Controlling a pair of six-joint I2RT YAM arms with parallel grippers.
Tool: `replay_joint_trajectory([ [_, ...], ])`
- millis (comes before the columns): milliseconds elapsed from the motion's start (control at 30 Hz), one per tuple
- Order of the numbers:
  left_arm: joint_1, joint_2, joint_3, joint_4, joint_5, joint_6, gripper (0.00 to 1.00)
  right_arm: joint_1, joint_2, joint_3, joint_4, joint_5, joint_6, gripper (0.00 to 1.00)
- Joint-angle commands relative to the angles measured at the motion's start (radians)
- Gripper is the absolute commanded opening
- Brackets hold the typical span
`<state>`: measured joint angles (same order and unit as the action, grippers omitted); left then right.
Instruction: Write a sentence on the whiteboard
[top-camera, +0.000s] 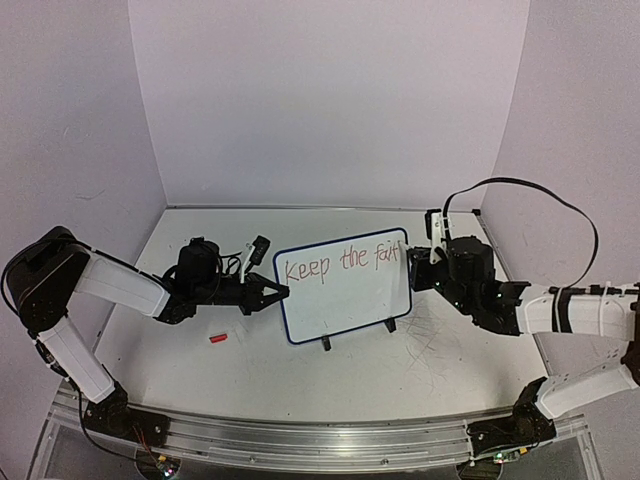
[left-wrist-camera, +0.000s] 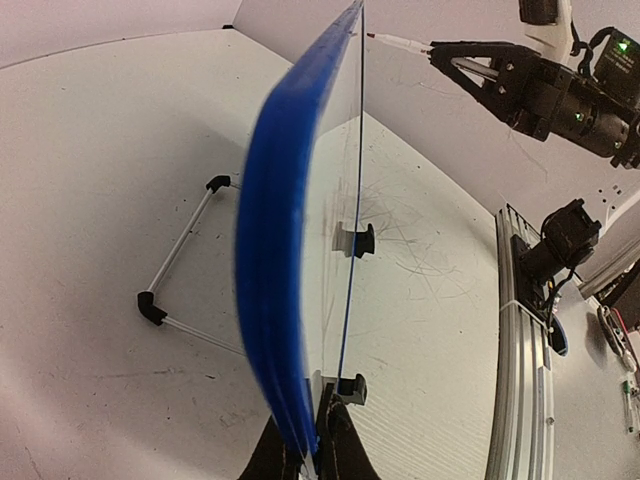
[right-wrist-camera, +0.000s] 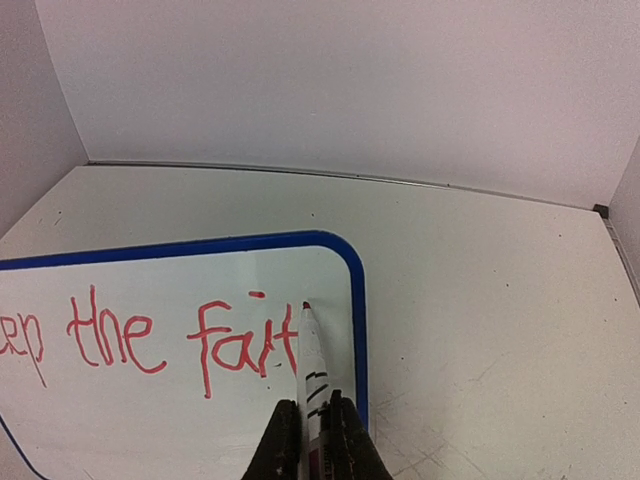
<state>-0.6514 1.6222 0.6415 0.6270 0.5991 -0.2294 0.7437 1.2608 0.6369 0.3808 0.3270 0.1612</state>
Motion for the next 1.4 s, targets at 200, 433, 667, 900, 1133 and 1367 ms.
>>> replay_joint_trajectory([
  [200,0.018,-0.008,0.007,-0.076,-0.163,0.091,0.00,-0.009,0.040,0.056,0.034,0.036,-0.011,0.00],
  [433,0.018,-0.004,0.012,-0.075,-0.161,0.093,0.00,-0.009,0.023,0.044,-0.010,0.030,-0.005,0.00],
  [667,0.018,-0.001,0.015,-0.075,-0.160,0.091,0.00,-0.009,0.007,0.024,-0.044,0.003,0.011,0.00],
  [900,0.018,0.000,0.018,-0.077,-0.159,0.088,0.00,-0.008,-0.005,0.005,-0.066,-0.020,0.026,0.00],
  [1133,0.018,-0.001,0.018,-0.079,-0.161,0.088,0.00,-0.006,-0.017,-0.020,-0.085,-0.029,0.046,0.00],
  [1367,0.016,0.002,0.021,-0.079,-0.157,0.087,0.00,-0.004,-0.022,-0.033,-0.089,-0.036,0.060,0.00],
])
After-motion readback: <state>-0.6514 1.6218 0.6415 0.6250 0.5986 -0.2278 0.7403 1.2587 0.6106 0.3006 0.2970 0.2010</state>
